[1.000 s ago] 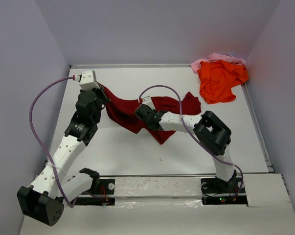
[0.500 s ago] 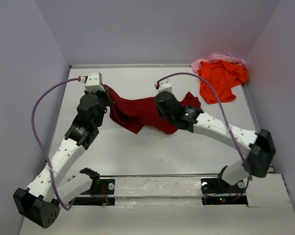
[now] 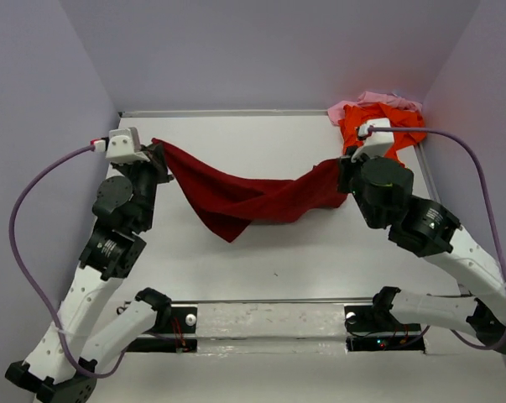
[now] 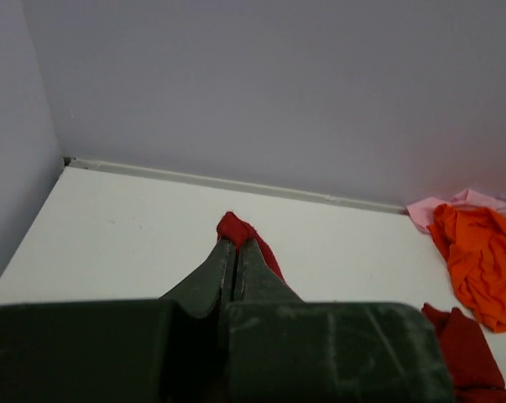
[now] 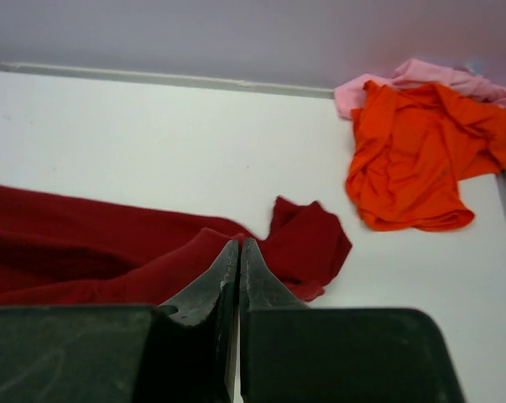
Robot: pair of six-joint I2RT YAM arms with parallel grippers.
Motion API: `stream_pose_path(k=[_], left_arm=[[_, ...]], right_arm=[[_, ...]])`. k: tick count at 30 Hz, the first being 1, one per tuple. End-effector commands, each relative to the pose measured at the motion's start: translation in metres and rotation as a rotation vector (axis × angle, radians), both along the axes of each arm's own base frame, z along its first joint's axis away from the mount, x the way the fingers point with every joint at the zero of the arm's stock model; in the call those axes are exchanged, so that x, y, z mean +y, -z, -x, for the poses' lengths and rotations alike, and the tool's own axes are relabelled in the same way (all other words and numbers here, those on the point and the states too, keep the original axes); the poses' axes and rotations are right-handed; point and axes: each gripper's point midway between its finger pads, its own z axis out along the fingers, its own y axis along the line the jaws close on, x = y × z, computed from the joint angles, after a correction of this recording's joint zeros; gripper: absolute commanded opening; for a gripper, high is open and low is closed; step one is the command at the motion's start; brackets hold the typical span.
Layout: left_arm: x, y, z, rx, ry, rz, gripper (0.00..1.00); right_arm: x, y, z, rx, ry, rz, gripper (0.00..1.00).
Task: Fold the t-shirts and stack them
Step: Flatten the tshirt out
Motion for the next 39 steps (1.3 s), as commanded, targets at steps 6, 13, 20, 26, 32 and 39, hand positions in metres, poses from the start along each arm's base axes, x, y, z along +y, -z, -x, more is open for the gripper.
stream_pose_path(k=[6, 13, 20, 26, 32, 39], left_arm=[[0.061, -0.112, 0.07, -0.225, -0.145, 0.086, 0.0], [0.053, -0.144, 0.088, -0.275, -0.05, 0.081, 0.0], [0.046, -0.181, 0.104, -0.345, 0.025, 0.052, 0.0], [0.051, -0.214, 0.136, -0.445, 0.079, 0.086, 0.0], [0.042, -0.234, 0.144, -0.493, 0.147, 0.139, 0.0], [0.007, -0.198, 0.052, -0.369, 0.097, 0.132, 0.0]], right_arm=[[-0.091, -0.078, 0.029, -0.171, 0.234, -0.024, 0.0], [-0.102, -0.121, 0.04, -0.254, 0.188, -0.047, 0.0], [-0.104, -0.177, 0.055, -0.355, 0.094, -0.141, 0.0], [-0.109, -0.228, 0.086, -0.432, -0.062, -0.259, 0.0], [-0.095, -0.25, 0.085, -0.453, -0.114, -0.268, 0.0], [-0.058, -0.246, 0.02, -0.468, 0.081, -0.115, 0.0]])
